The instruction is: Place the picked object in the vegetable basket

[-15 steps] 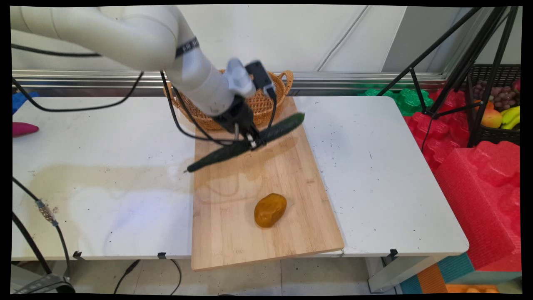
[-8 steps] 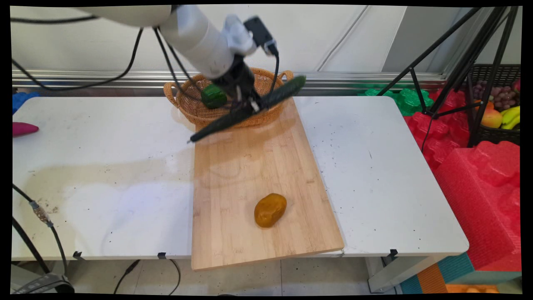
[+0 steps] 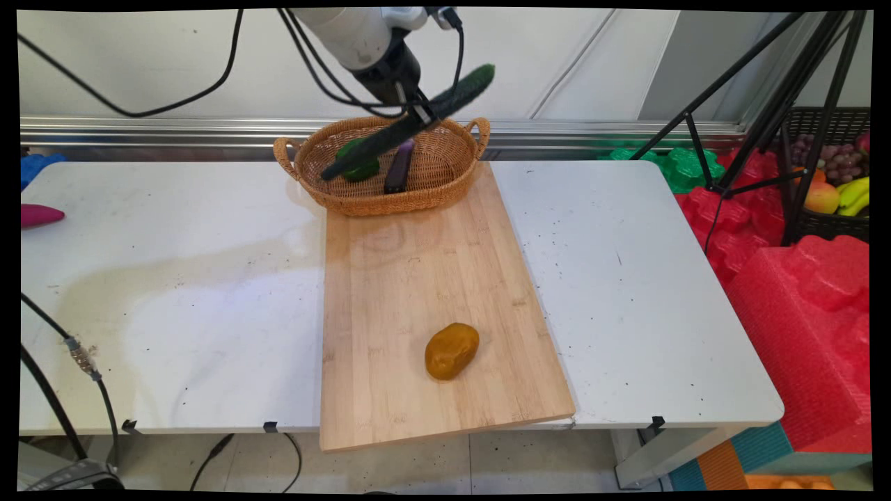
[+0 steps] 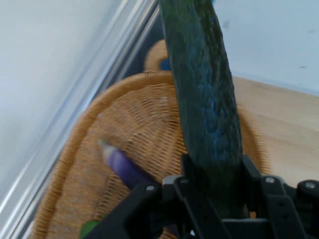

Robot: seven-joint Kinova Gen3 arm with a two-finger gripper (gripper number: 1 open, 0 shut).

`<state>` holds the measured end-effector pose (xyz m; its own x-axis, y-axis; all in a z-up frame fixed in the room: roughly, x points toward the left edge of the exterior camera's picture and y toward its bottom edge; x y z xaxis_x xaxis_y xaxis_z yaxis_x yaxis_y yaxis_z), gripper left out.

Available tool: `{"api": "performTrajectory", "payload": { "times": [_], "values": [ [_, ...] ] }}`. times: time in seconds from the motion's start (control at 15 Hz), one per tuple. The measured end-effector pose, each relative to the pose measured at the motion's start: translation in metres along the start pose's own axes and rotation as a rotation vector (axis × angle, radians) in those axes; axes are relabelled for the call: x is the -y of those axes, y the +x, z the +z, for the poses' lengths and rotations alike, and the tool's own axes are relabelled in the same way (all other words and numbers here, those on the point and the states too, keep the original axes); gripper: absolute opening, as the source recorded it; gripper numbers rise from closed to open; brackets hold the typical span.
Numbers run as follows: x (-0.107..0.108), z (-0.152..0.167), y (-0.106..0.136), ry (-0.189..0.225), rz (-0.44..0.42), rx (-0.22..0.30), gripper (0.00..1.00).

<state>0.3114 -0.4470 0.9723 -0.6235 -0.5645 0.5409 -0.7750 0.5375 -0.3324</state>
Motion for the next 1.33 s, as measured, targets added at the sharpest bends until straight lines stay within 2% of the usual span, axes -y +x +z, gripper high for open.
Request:
{"api": "performTrajectory", "payload": {
  "times": [0.33,0.6,1.0,1.33],
  "values": [
    [0.034,0.036,0.009,0.054,-0.025,0.031,0.0],
    [0.048,0.067,0.014,0.07,-0.051,0.053,0.0],
    [0.057,0.109,0.013,0.057,-0.092,0.089,0.0],
    [0.054,0.123,0.009,0.038,-0.106,0.112,0.0]
  ]
}}
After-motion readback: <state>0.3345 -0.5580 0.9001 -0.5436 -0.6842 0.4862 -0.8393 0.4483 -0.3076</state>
